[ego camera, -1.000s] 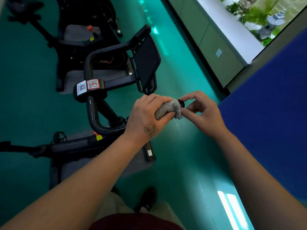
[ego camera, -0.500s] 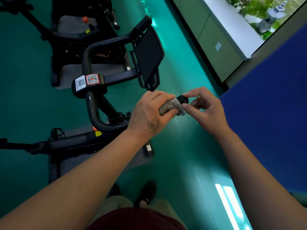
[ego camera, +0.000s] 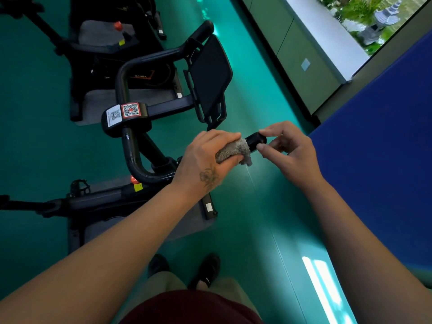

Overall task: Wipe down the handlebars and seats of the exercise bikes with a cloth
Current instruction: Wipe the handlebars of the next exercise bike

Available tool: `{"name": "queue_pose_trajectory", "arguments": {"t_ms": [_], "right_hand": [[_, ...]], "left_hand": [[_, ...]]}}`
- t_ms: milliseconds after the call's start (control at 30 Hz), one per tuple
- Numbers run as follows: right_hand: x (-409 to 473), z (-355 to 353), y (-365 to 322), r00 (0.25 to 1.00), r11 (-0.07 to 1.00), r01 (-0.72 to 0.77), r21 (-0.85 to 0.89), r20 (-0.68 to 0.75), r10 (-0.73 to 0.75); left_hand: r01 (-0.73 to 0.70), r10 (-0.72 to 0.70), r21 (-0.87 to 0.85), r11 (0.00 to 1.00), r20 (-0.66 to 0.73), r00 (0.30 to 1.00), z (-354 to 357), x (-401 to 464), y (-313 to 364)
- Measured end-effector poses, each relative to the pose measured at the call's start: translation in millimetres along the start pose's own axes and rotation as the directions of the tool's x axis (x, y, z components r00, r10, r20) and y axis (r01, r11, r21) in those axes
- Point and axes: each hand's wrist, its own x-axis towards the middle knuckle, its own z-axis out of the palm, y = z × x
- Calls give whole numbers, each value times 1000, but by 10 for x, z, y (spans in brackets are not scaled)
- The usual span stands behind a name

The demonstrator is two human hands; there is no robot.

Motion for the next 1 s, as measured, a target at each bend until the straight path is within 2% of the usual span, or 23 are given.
{"name": "queue_pose_trajectory", "arguments": {"t_ms": [167, 467, 767, 1000], "right_hand": [[-9, -14, -6, 1000, 1000, 9, -7, 9, -9], [-10, 7, 6, 1000, 1000, 5, 11, -1, -5], [-22, 25, -40, 1000, 1000, 9, -18, -9, -9], [-31, 54, -23, 999, 1000, -9, 7, -36, 9]], "left_hand": [[27, -27, -37, 999, -6, 1000, 21, 15, 74], [10, -13, 39, 999, 61, 998, -192, -249, -302], [22, -22, -53, 998, 4, 1000, 12, 28, 65], [39, -43, 39, 998, 98, 994, -173, -133, -209]]}}
